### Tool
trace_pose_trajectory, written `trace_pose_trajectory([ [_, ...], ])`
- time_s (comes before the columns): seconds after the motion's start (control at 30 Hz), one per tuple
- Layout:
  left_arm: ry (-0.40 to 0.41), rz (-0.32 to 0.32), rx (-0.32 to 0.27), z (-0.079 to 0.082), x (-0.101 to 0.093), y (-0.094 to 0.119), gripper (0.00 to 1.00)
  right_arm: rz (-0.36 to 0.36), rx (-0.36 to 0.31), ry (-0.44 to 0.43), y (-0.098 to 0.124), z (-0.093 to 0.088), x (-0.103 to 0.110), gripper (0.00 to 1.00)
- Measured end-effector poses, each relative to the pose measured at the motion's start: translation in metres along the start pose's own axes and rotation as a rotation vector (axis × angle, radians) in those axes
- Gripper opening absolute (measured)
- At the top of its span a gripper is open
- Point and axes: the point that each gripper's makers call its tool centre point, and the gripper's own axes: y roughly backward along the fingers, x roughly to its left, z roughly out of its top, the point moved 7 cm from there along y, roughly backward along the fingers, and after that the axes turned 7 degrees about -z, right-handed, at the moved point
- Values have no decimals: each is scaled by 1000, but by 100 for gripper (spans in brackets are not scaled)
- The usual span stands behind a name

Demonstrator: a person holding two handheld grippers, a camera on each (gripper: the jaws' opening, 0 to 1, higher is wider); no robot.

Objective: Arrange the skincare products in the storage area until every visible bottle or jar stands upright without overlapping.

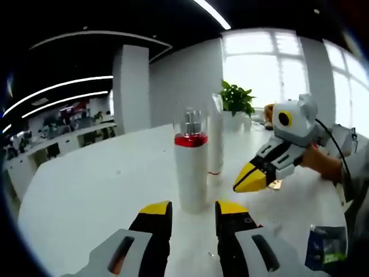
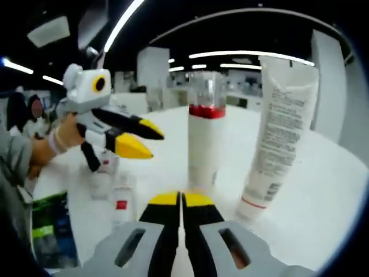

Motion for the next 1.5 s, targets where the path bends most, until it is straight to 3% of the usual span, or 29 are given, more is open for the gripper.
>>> trace_pose_trajectory([
  [0.23,-5,24,-113,6,-22,50,31,50,-99,-26,31,11,30,1],
  [0.37,17,31,-192,2,-35,75,32,79,-143,-76,45,9,43,8],
  [0.5,76,40,-269,-3,-40,93,34,73,-168,-79,55,5,50,16],
  [0.67,150,117,-358,-19,-40,117,34,41,-193,-74,60,0,52,19],
  [0.8,162,143,-364,-27,-43,120,35,51,-178,-63,54,0,55,23],
  [0.93,166,232,-332,-43,-49,120,39,108,-115,1,35,0,63,28],
  [1.17,222,252,-323,-63,-57,121,40,173,-24,17,9,-3,61,28],
  [1.33,215,307,-282,-73,-62,122,42,211,37,2,-11,-8,61,29],
  [1.5,200,338,-266,-77,-66,125,44,206,88,61,-25,-7,59,29],
])
